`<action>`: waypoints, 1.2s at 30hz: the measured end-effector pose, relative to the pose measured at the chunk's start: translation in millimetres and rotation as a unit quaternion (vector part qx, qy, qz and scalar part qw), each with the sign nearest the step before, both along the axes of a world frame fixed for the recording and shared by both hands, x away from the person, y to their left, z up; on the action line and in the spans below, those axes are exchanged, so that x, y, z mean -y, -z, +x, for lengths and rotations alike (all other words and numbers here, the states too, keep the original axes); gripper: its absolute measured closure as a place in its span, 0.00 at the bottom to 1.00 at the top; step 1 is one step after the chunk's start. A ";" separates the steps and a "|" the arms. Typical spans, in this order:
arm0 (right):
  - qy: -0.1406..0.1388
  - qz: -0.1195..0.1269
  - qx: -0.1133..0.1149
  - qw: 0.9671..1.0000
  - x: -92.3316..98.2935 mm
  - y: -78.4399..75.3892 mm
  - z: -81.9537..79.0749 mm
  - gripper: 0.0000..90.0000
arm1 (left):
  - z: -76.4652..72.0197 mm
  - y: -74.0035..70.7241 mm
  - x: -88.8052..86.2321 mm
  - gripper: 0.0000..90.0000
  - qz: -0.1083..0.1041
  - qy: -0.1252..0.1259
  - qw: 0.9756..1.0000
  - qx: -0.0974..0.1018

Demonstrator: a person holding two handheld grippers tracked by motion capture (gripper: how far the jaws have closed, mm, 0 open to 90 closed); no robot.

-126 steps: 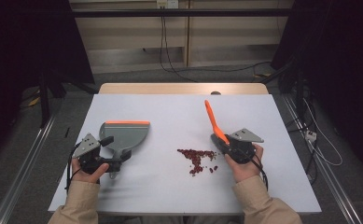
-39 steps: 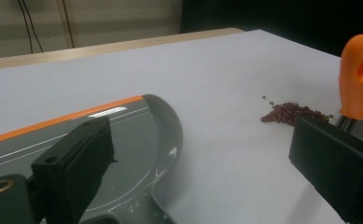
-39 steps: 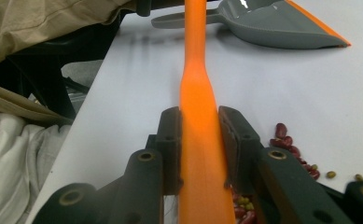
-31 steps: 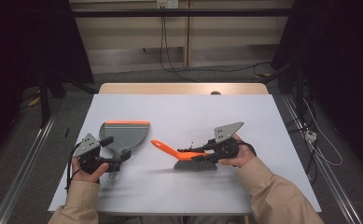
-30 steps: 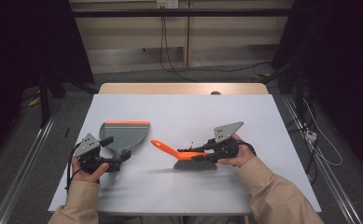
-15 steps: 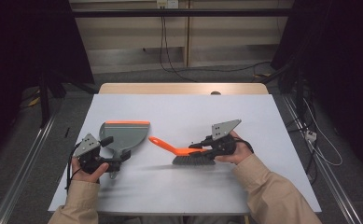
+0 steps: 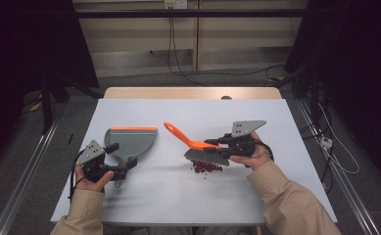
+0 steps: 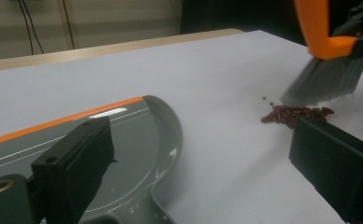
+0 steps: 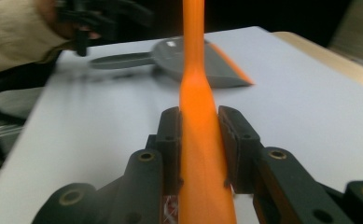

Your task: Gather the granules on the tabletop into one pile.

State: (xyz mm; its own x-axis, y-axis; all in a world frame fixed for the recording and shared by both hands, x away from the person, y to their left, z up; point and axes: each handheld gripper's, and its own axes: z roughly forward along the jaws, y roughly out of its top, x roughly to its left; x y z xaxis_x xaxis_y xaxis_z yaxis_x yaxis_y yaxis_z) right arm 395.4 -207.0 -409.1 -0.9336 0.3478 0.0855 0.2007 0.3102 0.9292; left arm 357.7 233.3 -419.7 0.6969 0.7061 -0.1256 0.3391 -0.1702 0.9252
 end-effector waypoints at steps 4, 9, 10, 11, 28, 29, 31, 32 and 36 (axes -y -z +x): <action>0.072 0.007 0.002 0.997 7.2 1.7 -0.2 0.80 | 0.0 0.1 -0.1 0.07 0.000 0.000 1.000 0.000; 0.137 -0.010 0.022 0.990 13.2 7.6 -2.3 0.80 | -0.1 0.1 0.0 0.07 0.000 0.001 1.000 0.000; 0.145 -0.013 0.027 0.989 13.8 9.7 -2.4 0.80 | 0.0 0.3 0.2 0.07 0.000 0.001 1.000 0.000; 0.150 -0.014 0.026 0.988 14.3 11.8 -1.4 0.80 | 0.1 0.4 0.5 0.07 0.000 0.001 1.000 -0.001; 0.062 -0.057 0.055 0.995 -6.4 28.4 6.6 0.80 | 1.0 1.2 0.5 0.07 0.003 0.002 1.000 -0.003; 0.056 -0.056 0.054 0.995 -7.1 28.2 4.8 0.80 | 0.8 1.0 0.9 0.07 0.001 0.003 1.000 -0.002; 0.059 -0.058 0.059 0.995 -9.0 27.0 1.3 0.80 | 0.5 0.8 0.9 0.07 0.002 0.002 1.000 -0.002; 0.060 -0.051 0.057 0.995 -8.4 26.4 1.0 0.80 | 0.3 0.7 0.9 0.07 0.002 0.002 1.000 -0.002; 0.100 -0.024 0.053 0.993 -2.5 18.9 -3.0 0.79 | 0.5 0.9 0.4 0.07 -0.002 0.000 1.000 -0.002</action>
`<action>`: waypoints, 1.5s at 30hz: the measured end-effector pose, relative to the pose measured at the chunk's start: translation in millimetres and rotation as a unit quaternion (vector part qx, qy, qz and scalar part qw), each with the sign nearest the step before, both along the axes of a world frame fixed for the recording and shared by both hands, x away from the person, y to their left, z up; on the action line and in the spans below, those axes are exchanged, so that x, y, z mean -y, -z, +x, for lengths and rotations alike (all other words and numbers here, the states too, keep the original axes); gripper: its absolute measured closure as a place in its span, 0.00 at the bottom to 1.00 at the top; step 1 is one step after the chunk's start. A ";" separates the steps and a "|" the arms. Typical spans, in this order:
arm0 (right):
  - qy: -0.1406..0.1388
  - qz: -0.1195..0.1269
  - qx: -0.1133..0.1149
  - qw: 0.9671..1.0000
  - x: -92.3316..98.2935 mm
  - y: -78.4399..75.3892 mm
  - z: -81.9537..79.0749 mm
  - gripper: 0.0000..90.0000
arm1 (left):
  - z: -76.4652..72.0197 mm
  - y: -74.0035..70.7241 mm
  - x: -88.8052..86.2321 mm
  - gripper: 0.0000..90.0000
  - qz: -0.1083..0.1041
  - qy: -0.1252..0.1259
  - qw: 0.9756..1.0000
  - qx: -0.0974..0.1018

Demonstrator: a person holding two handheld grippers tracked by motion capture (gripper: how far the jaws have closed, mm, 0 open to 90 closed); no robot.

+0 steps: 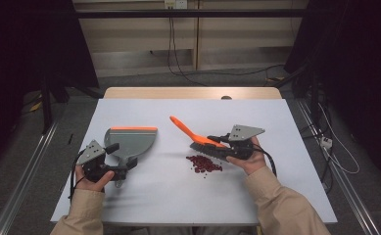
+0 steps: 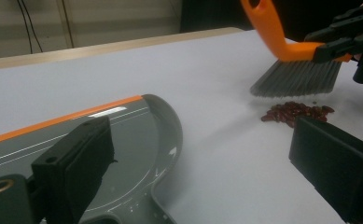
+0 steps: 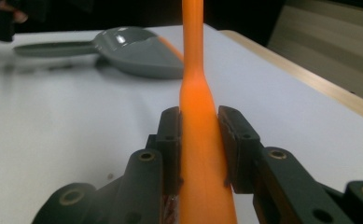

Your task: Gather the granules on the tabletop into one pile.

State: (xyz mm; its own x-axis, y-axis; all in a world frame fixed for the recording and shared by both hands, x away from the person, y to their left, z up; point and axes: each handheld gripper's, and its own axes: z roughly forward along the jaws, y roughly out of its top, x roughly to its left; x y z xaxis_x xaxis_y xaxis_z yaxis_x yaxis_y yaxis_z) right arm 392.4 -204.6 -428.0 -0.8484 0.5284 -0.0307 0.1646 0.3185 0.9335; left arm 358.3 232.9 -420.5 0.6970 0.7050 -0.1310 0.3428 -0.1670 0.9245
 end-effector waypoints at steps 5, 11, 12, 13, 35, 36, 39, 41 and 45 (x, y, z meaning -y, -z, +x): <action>0.101 0.003 -0.001 0.995 4.4 -6.7 -16.3 0.80 | 0.3 0.2 0.7 0.07 0.002 0.006 1.000 0.000; 0.245 -0.012 0.014 0.969 0.6 -3.5 -40.7 0.80 | -0.3 -0.1 1.0 0.07 0.000 0.008 1.000 0.000; 0.257 -0.005 0.012 0.966 0.0 -2.9 -42.8 0.80 | -0.3 -0.2 0.9 0.07 0.001 0.008 1.000 0.001; 0.273 0.004 0.007 0.962 -1.1 -2.2 -45.1 0.80 | -0.7 -0.5 1.0 0.07 0.000 0.007 1.000 0.000; 0.388 0.014 0.000 0.922 -33.8 18.8 -61.9 0.79 | -1.9 -1.1 2.0 0.07 0.002 0.007 1.000 0.002; 0.389 0.015 0.002 0.921 -35.8 19.1 -61.9 0.79 | -1.9 -1.1 1.9 0.07 0.002 0.007 1.000 0.002; 0.394 0.020 0.001 0.919 -40.7 19.5 -61.2 0.79 | -1.7 -0.8 1.9 0.07 0.001 0.006 1.000 0.001; 0.395 0.025 0.000 0.918 -44.2 19.8 -60.8 0.79 | -1.7 -0.8 2.0 0.07 0.002 0.007 1.000 0.001; 0.393 0.026 0.001 0.919 -52.0 20.1 -59.8 0.79 | -1.6 -0.9 1.6 0.07 0.000 0.006 1.000 0.001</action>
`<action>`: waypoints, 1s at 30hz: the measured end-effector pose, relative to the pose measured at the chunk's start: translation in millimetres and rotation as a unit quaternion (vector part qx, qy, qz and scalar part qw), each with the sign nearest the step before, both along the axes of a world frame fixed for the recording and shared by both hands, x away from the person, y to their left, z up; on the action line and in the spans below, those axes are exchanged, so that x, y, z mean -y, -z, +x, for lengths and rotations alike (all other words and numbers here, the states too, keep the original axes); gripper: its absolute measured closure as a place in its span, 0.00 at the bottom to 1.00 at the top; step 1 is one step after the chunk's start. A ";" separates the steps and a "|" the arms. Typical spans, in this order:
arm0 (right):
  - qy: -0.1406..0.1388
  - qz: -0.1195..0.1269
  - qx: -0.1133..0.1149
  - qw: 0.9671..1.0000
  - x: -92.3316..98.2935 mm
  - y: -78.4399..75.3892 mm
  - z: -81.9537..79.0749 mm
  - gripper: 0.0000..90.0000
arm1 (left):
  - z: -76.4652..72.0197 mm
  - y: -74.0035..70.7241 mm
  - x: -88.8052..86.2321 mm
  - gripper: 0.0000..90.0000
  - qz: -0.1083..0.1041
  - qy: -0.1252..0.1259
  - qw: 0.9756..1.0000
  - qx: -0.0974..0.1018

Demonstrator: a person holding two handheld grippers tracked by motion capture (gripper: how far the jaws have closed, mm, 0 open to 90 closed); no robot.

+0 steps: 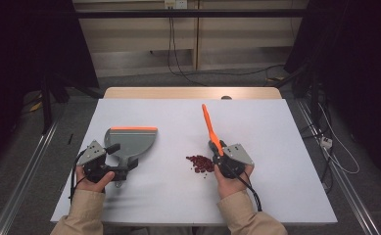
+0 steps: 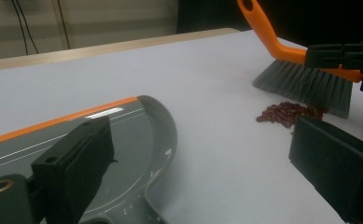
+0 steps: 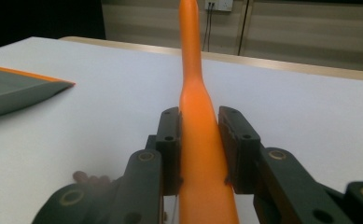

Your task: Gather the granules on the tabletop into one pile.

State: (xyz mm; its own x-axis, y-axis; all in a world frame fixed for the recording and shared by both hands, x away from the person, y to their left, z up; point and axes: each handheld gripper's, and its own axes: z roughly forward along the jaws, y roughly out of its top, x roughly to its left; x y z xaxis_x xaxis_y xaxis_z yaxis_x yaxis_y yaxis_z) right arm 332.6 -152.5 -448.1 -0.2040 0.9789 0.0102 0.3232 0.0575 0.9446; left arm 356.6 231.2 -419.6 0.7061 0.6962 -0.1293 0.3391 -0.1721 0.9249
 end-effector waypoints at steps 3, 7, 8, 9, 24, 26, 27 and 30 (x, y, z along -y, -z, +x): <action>0.000 0.007 -0.001 1.000 -3.8 -0.2 1.8 0.79 | -0.2 -0.3 -0.2 0.07 0.000 0.000 1.000 0.001; -0.005 0.010 -0.001 1.000 -10.7 -0.4 3.2 0.79 | -0.2 -0.3 -0.3 0.07 0.001 0.001 1.000 0.000; -0.005 0.006 0.001 1.000 -12.5 -0.3 3.7 0.79 | -0.2 -0.5 -0.5 0.07 -0.001 0.001 1.000 0.002; -0.008 0.009 0.002 1.000 -13.9 0.0 4.4 0.79 | -0.3 -0.5 -0.7 0.07 0.000 0.001 1.000 0.002; -0.034 0.015 0.001 0.999 18.2 -8.4 9.7 0.79 | -1.1 -0.6 0.8 0.06 0.010 0.000 1.000 -0.003; -0.031 0.010 -0.004 0.999 24.7 -8.2 11.2 0.79 | -1.2 -0.7 1.0 0.06 0.013 -0.001 1.000 -0.006; -0.037 0.015 -0.008 0.999 29.7 -7.4 13.2 0.79 | -1.2 -0.7 1.0 0.06 0.013 -0.002 1.000 -0.007; -0.043 0.014 -0.013 0.999 39.1 -6.4 16.2 0.79 | -1.4 -0.9 1.0 0.06 0.022 -0.007 1.000 -0.011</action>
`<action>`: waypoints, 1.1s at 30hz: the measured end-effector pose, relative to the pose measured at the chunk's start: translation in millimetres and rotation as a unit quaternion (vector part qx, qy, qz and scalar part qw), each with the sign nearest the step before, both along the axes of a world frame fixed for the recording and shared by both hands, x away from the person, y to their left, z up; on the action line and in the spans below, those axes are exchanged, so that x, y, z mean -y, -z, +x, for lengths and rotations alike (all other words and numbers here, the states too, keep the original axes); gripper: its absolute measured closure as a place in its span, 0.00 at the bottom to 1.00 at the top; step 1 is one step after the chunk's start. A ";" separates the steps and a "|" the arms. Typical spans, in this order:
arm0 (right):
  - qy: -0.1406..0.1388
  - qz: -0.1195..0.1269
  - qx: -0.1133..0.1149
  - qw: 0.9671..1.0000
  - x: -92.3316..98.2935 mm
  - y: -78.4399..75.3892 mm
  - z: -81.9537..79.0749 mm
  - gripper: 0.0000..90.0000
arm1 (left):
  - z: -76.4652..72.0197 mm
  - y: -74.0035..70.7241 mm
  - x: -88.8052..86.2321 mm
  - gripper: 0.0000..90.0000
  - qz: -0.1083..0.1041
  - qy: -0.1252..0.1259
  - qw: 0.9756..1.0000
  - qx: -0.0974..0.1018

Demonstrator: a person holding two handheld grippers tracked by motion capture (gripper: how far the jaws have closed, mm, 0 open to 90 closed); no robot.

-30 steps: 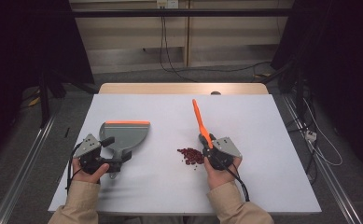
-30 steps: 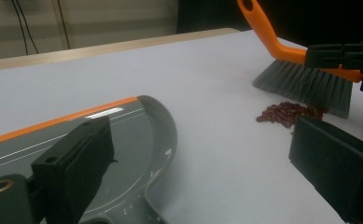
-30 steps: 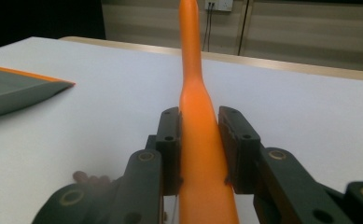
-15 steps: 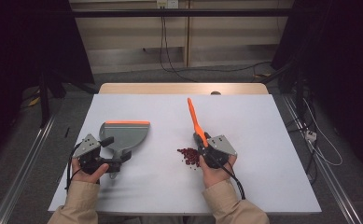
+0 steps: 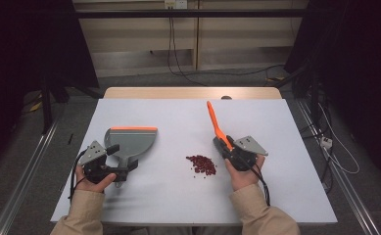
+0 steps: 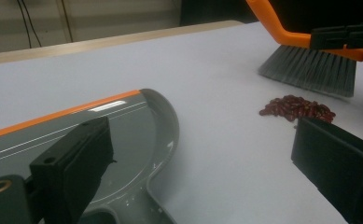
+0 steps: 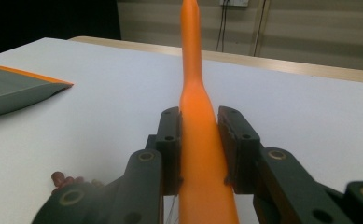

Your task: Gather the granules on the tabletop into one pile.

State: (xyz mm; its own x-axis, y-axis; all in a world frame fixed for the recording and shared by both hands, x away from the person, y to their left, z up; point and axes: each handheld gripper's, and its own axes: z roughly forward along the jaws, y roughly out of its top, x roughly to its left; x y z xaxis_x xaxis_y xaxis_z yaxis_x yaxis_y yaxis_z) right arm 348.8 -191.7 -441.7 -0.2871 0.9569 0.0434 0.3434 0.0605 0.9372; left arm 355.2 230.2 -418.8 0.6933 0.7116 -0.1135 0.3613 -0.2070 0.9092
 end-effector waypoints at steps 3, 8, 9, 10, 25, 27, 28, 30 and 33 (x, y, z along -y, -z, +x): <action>-0.010 -0.005 -0.007 1.000 6.7 -0.3 2.7 0.79 | -0.3 0.6 0.0 0.06 0.007 -0.007 1.000 -0.010; -0.031 -0.018 -0.037 0.999 17.2 -5.4 7.4 0.79 | -0.3 2.3 -1.2 0.07 0.017 -0.021 0.999 -0.024; -0.036 -0.020 -0.042 0.998 19.3 -6.6 8.1 0.79 | -0.5 2.4 -1.3 0.07 0.019 -0.023 0.999 -0.026; -0.043 -0.024 -0.050 0.998 20.8 -7.5 9.1 0.79 | -0.3 2.7 -1.7 0.07 0.023 -0.026 0.999 -0.029; -0.075 -0.075 -0.113 0.988 27.5 -21.1 18.2 0.78 | -6.0 15.1 -14.0 0.16 0.091 -0.096 0.986 -0.098; -0.076 -0.075 -0.112 0.988 27.1 -21.1 17.6 0.79 | -5.7 15.8 -17.1 0.18 0.096 -0.106 0.984 -0.103; -0.078 -0.074 -0.112 0.988 27.1 -21.1 17.6 0.79 | -5.1 15.9 -18.8 0.18 0.096 -0.111 0.983 -0.107; -0.077 -0.075 -0.112 0.988 27.0 -21.4 17.3 0.79 | -3.8 14.8 -22.5 0.23 0.101 -0.120 0.981 -0.112; -0.077 -0.074 -0.114 0.988 27.7 -21.6 17.1 0.79 | -0.4 14.0 -26.7 0.36 0.108 -0.124 0.980 -0.114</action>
State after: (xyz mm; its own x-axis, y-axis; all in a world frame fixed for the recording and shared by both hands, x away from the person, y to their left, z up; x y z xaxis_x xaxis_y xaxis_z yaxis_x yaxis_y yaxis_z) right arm 365.8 -219.4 -420.1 -0.4288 0.9033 -0.0132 0.5207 0.2591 0.8135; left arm 354.8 256.9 -432.7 0.4696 0.8799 -0.0727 0.6135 -0.2660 0.7435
